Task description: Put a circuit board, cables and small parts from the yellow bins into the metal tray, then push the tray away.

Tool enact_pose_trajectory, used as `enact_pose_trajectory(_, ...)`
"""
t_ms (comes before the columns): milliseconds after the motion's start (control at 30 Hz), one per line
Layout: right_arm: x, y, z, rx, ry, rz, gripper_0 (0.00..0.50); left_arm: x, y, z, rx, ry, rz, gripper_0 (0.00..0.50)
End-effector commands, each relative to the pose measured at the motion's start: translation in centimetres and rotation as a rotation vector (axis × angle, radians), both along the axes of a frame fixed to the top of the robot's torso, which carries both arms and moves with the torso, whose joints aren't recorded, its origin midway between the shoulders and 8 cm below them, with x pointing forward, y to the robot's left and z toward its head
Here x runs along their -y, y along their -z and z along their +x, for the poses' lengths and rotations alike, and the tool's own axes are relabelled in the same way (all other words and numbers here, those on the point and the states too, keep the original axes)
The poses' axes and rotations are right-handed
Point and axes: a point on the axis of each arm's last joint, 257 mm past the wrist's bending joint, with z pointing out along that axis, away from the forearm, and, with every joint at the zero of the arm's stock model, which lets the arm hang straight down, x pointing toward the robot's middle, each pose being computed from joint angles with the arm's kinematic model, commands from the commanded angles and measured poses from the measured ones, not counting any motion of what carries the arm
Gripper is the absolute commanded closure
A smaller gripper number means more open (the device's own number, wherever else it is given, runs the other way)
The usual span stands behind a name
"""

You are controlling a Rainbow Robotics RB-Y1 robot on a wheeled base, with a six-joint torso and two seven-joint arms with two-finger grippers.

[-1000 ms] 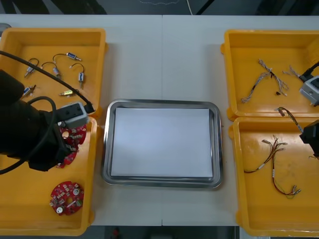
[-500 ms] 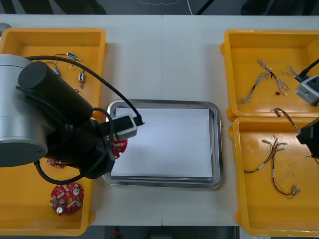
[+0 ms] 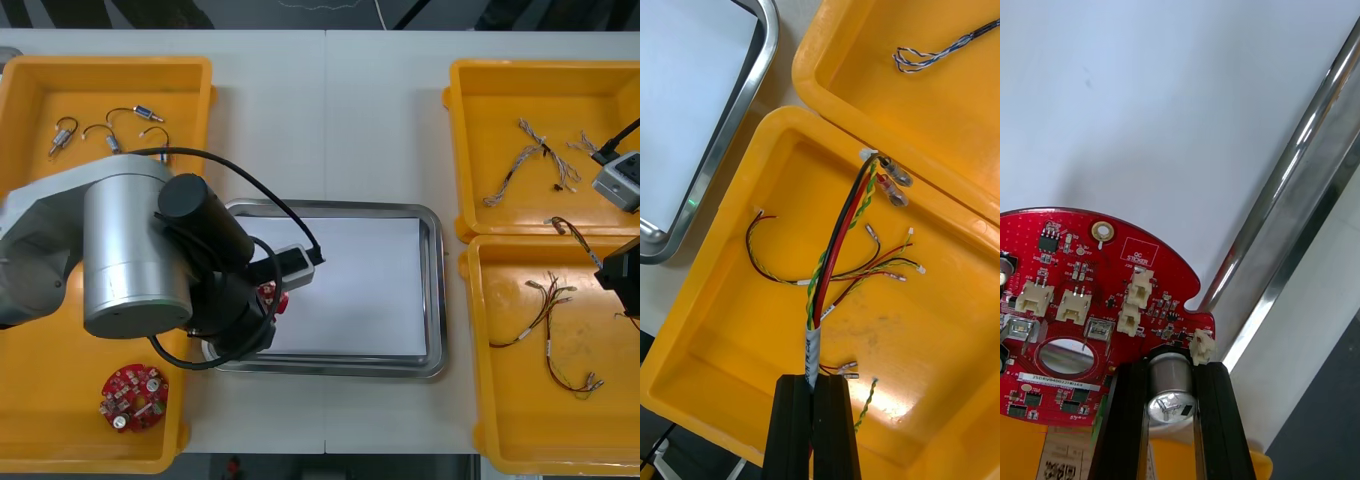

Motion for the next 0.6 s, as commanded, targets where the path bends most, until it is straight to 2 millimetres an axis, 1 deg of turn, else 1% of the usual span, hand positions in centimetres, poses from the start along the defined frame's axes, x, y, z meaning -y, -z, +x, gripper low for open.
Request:
enact_pose_trajectory(33,-0.5,-0.7,0.0,0.02,-0.049,-0.033,0.5,2.3,0.0,1.0,0.031,0.048,-0.013,0.499)
enact_pose_trajectory(167,-0.5,-0.7,-0.1,0.019,-0.05,-0.032,0.5,2.6,1.0,1.4,0.025,0.044,-0.016,0.5)
enact_pose_trajectory(400,-1.0,-1.0,-0.1,0.027,-0.07,-0.032,0.5,1.9,3.0,2.3,0.044,0.04,0.021,0.498)
enact_pose_trajectory(600,-1.9,-1.2,-0.4,0.023,-0.104,-0.018,0.5,1.8,3.5,2.0,0.035,0.04,0.022,0.5)
